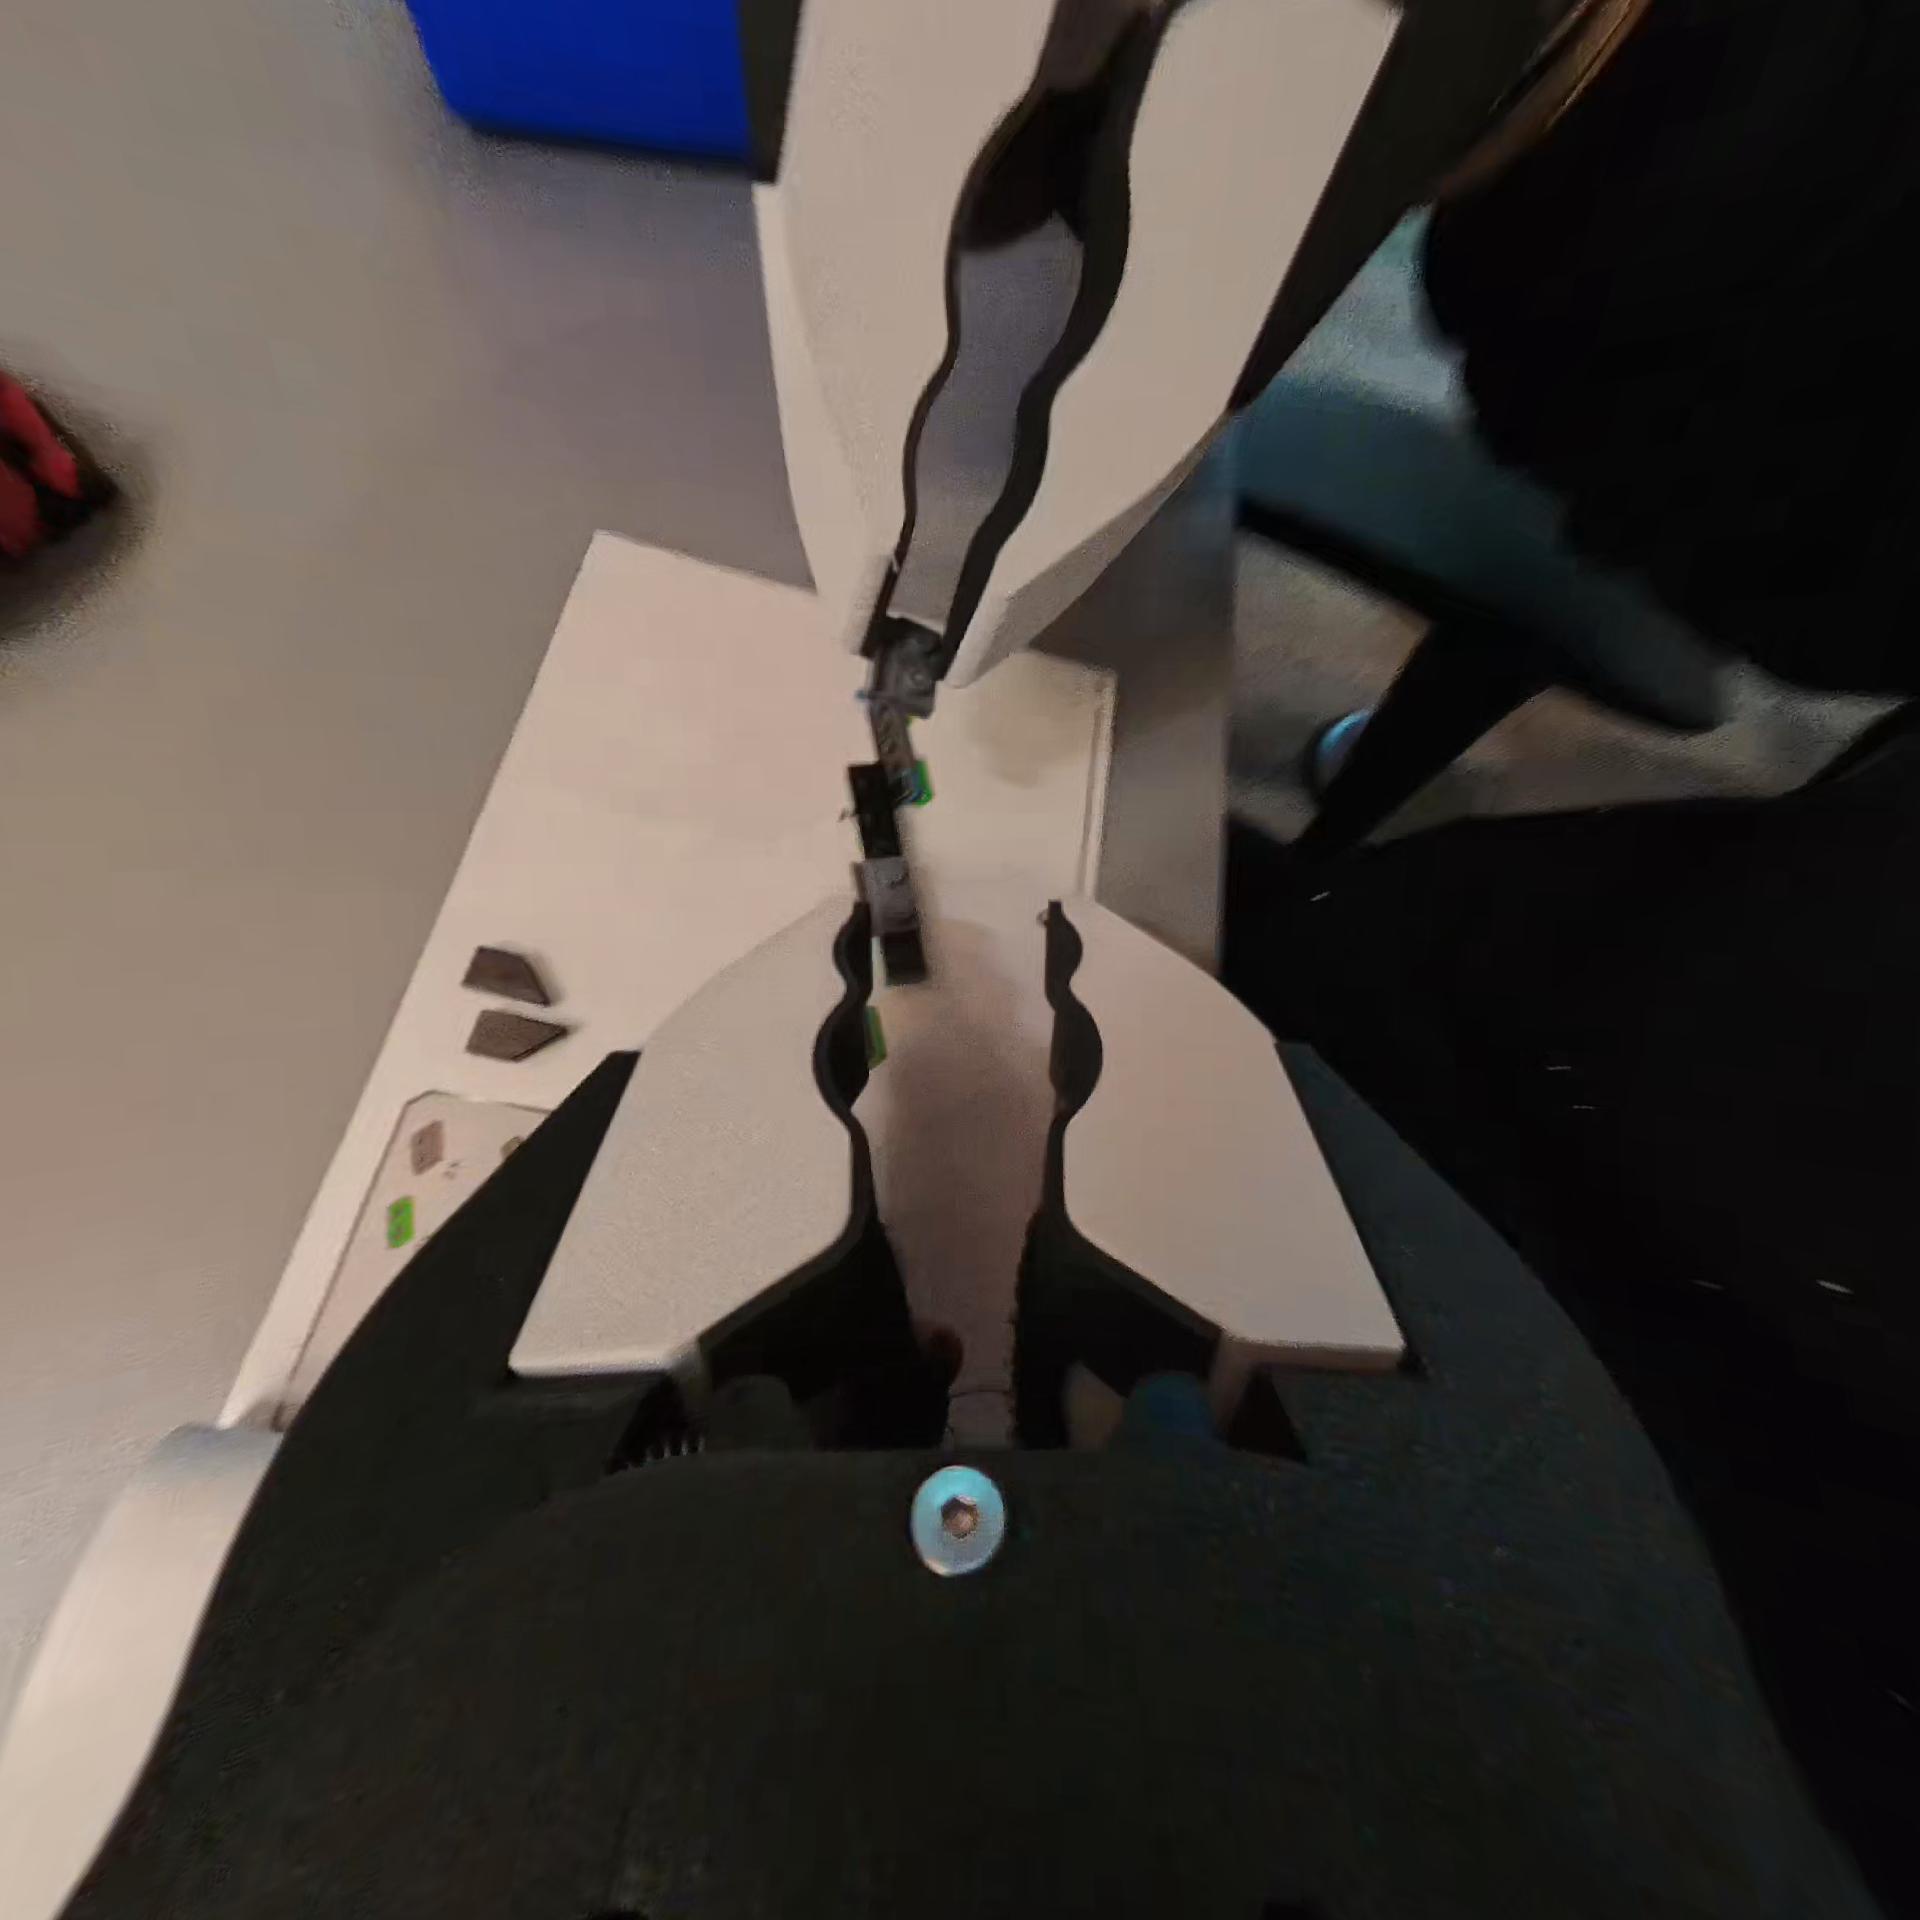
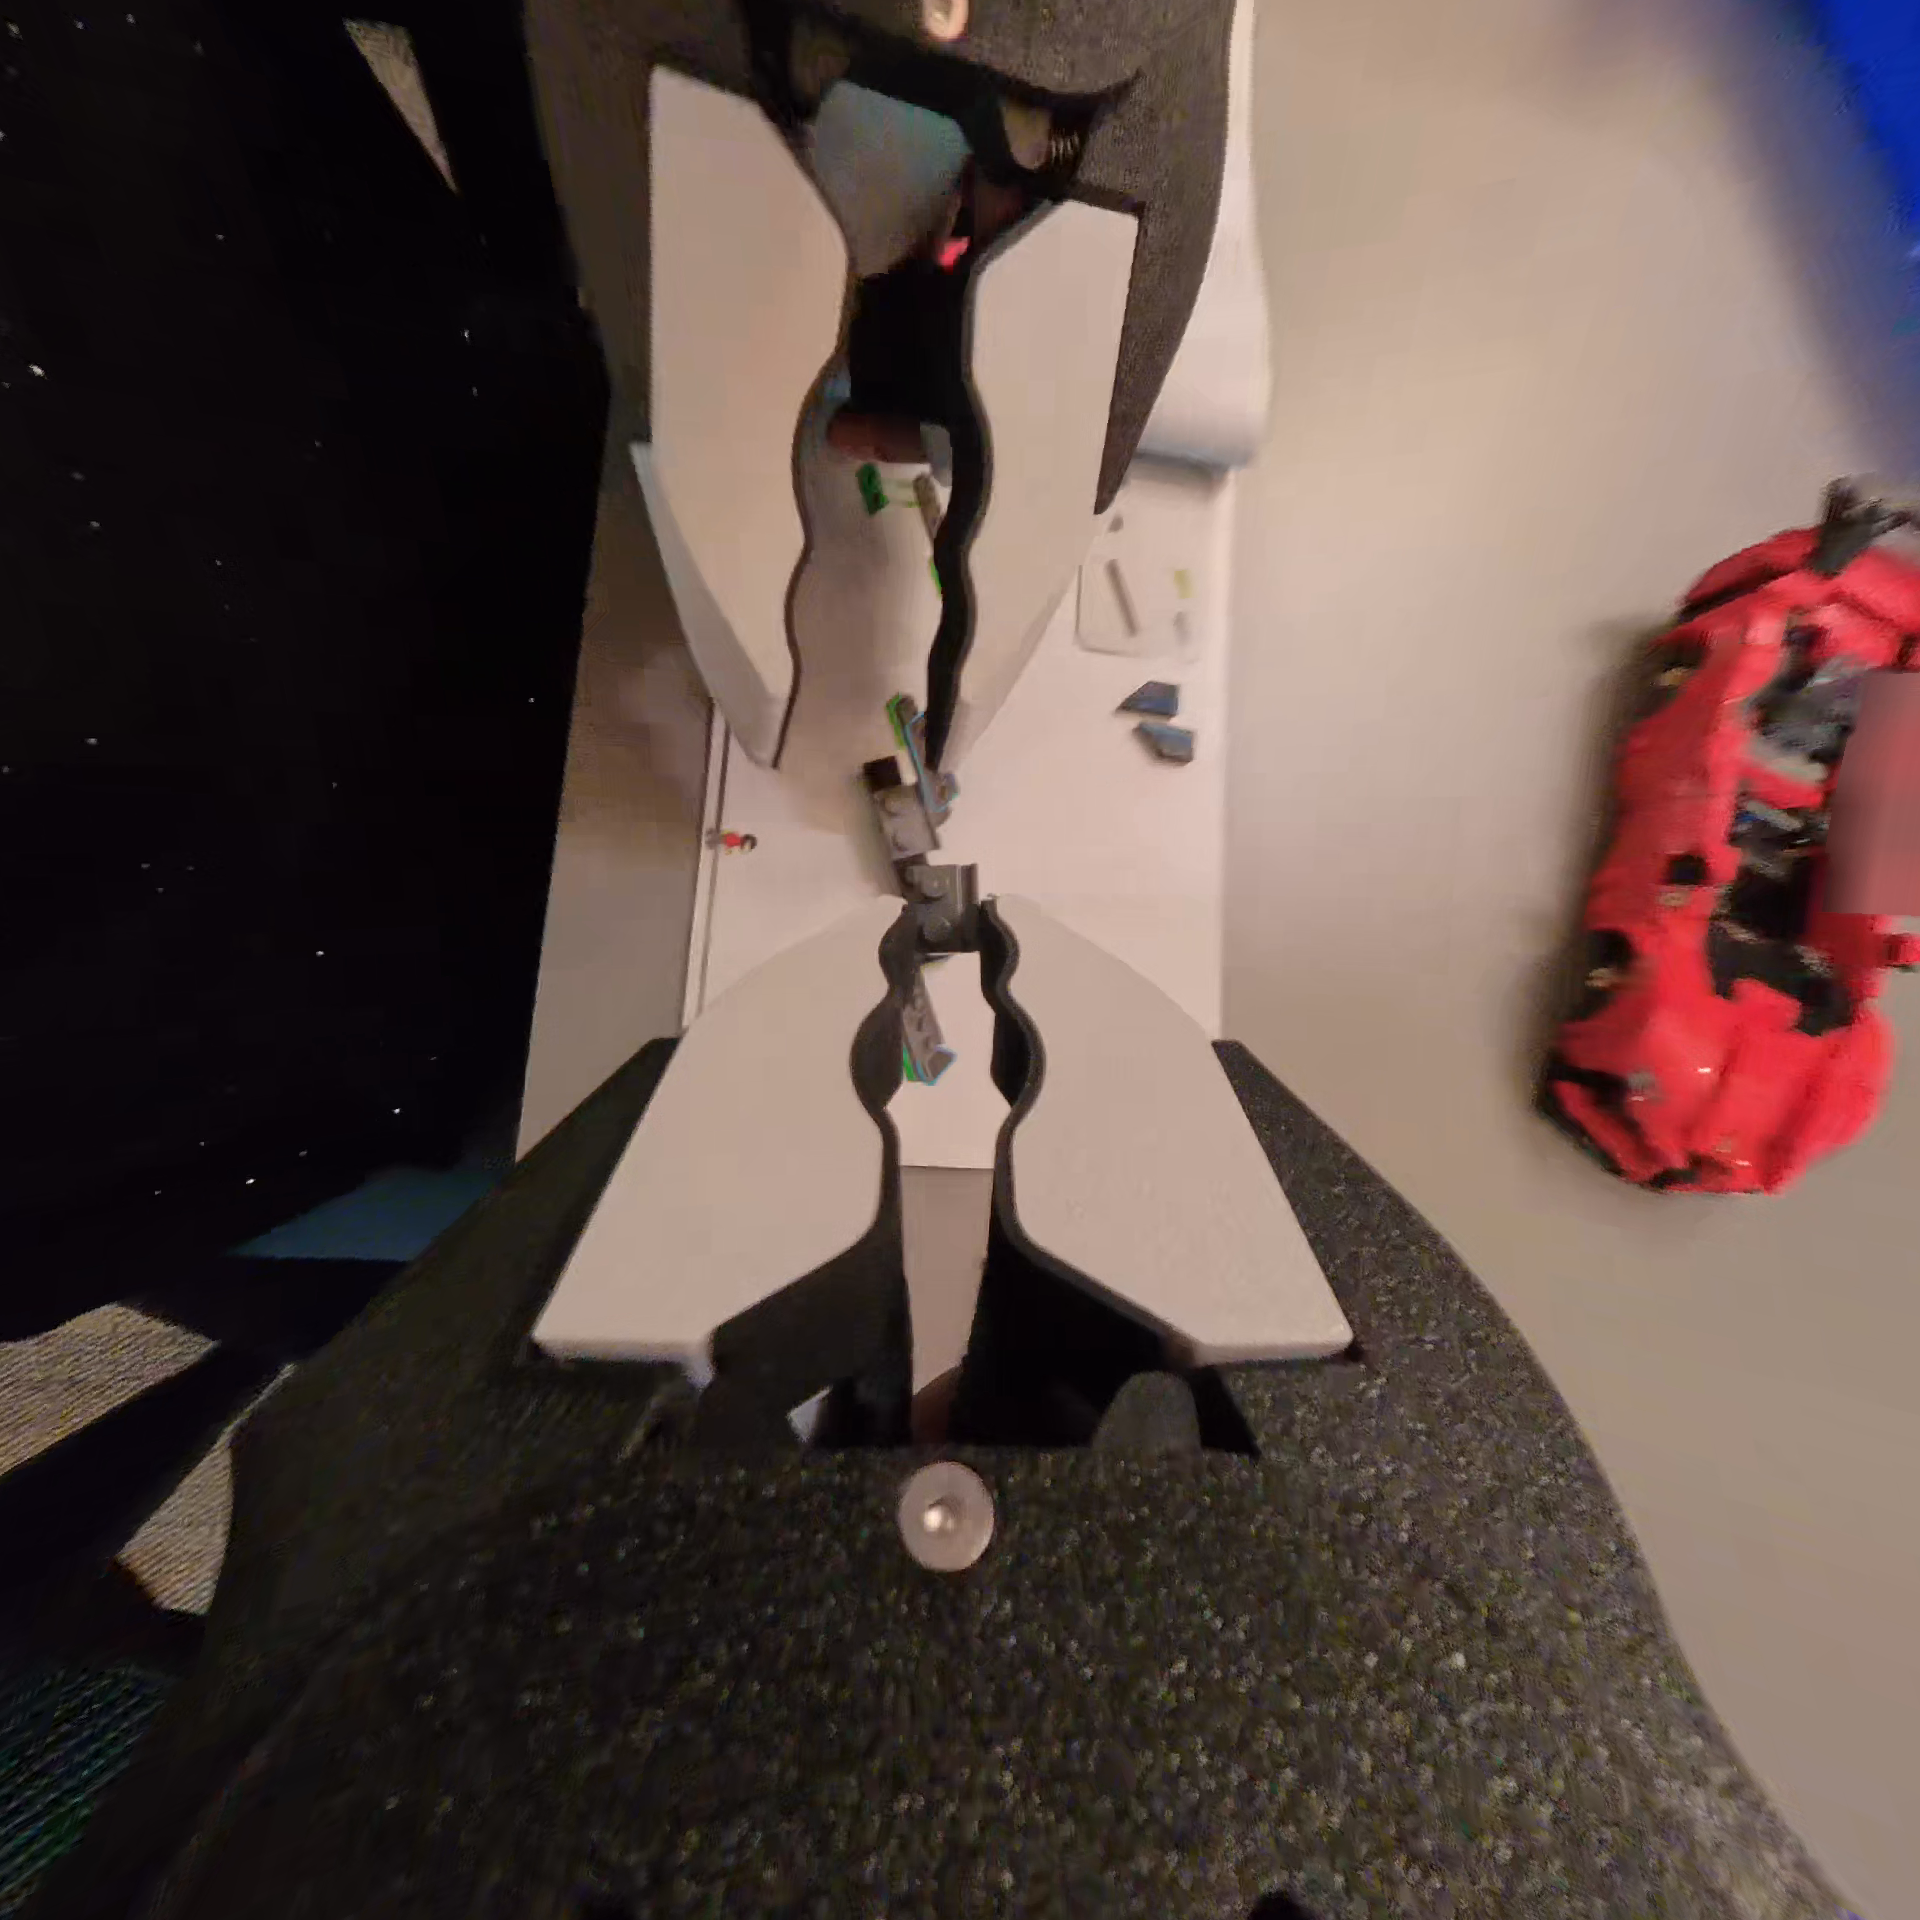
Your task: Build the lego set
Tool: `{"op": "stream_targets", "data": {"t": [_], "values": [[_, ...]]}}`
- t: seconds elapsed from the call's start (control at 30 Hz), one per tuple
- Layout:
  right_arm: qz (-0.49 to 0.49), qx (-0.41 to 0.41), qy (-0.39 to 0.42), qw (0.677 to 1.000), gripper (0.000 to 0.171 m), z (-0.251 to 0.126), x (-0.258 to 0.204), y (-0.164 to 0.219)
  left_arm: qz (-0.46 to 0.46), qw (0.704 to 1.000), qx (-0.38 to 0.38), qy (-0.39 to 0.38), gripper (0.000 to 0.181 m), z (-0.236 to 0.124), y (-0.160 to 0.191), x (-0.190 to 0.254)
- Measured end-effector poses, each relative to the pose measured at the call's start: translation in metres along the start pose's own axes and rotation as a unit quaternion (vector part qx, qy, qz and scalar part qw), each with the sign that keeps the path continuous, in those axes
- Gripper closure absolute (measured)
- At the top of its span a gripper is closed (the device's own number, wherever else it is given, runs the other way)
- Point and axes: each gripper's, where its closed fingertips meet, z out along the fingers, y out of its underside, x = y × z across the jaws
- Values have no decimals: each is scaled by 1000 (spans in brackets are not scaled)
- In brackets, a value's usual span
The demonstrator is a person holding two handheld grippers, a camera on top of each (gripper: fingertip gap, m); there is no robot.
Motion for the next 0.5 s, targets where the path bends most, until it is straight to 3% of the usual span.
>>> {"op": "stream_targets", "data": {"t": [0.13,0.33,0.5], "values": [[2,-16,-37,999,159,14,-6,9,26,997,-60,-50,156,13,12,-11],[-3,-19,-61,998,159,23,3,14,55,992,-102,-59,173,10,18,-23],[18,-18,-97,995,159,23,8,16,76,989,-120,-42,173,7,19,-26]]}}
